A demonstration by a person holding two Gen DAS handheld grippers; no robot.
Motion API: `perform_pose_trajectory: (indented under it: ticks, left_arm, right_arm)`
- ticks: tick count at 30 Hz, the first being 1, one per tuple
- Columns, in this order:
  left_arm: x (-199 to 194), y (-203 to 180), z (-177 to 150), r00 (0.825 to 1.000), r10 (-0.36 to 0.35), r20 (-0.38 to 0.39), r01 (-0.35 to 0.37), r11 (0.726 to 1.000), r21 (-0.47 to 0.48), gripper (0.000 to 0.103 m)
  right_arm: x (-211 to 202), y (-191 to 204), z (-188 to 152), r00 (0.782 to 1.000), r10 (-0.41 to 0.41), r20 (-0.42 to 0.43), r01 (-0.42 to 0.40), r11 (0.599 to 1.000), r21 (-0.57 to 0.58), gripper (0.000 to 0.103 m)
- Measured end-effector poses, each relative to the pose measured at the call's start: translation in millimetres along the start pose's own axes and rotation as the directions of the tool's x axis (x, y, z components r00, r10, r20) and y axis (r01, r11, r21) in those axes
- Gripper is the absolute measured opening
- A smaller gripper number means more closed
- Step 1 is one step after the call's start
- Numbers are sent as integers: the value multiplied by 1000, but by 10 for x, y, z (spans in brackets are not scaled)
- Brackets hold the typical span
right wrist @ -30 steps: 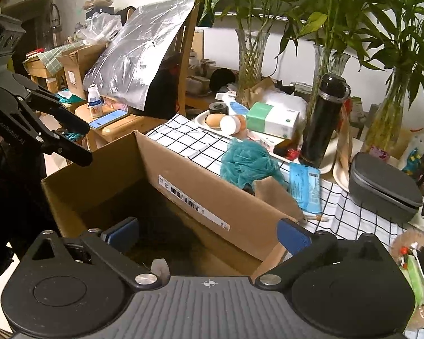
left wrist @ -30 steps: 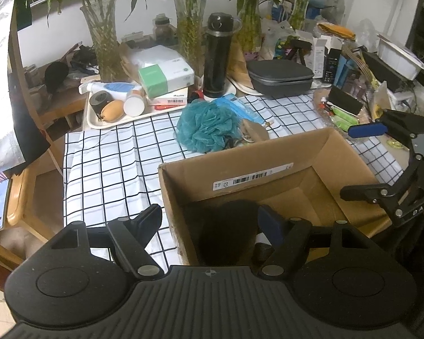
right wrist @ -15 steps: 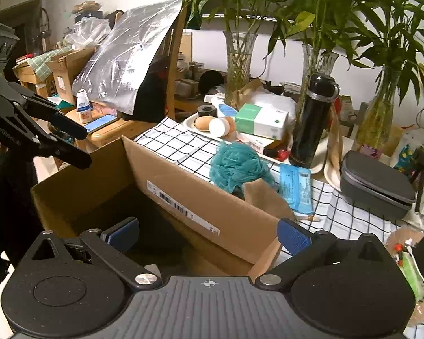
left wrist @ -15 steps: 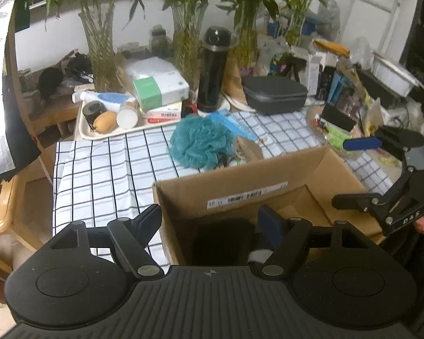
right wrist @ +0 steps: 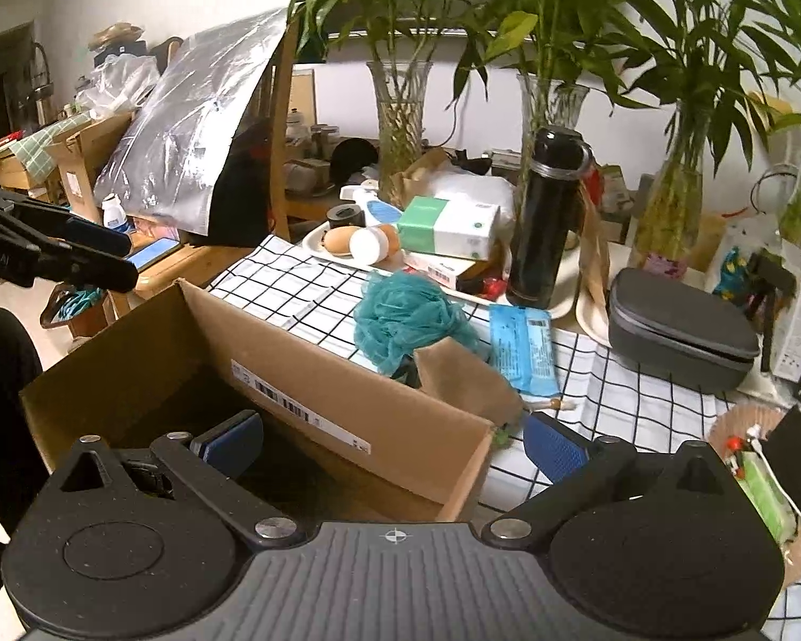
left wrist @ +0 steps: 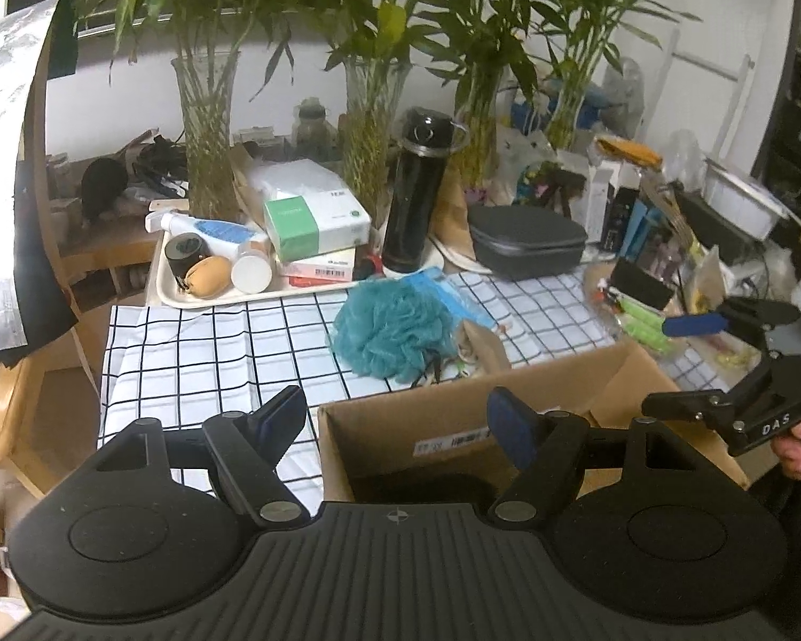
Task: Organize soft objects
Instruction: 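Reach left tool to the blue loofah while right tool reaches the brown burlap pouch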
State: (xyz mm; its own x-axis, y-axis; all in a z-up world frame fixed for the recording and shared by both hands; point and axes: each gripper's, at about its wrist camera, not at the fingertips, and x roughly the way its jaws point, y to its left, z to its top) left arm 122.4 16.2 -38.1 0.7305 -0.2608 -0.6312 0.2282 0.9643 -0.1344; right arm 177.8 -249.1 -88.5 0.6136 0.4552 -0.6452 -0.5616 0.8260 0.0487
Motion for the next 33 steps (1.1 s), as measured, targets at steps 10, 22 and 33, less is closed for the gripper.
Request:
perform_pose_trajectory:
  ticks: [10,22,33]
  left_arm:
    - [148,153,19,999,-30,23,30,999,-12,74]
    - [519,348,162,995,-75,70,79,995,-56,74]
    - [946,559,227,993,-96,61,99,994,-49,74]
  right_arm:
    - [53,-106,4,1000,6,-5,-6,998,64,103]
    - [92,-219,28,1000,-23,15,21,993,116,103]
    - [222,-502,103,996,-81,25,75,979,187,103]
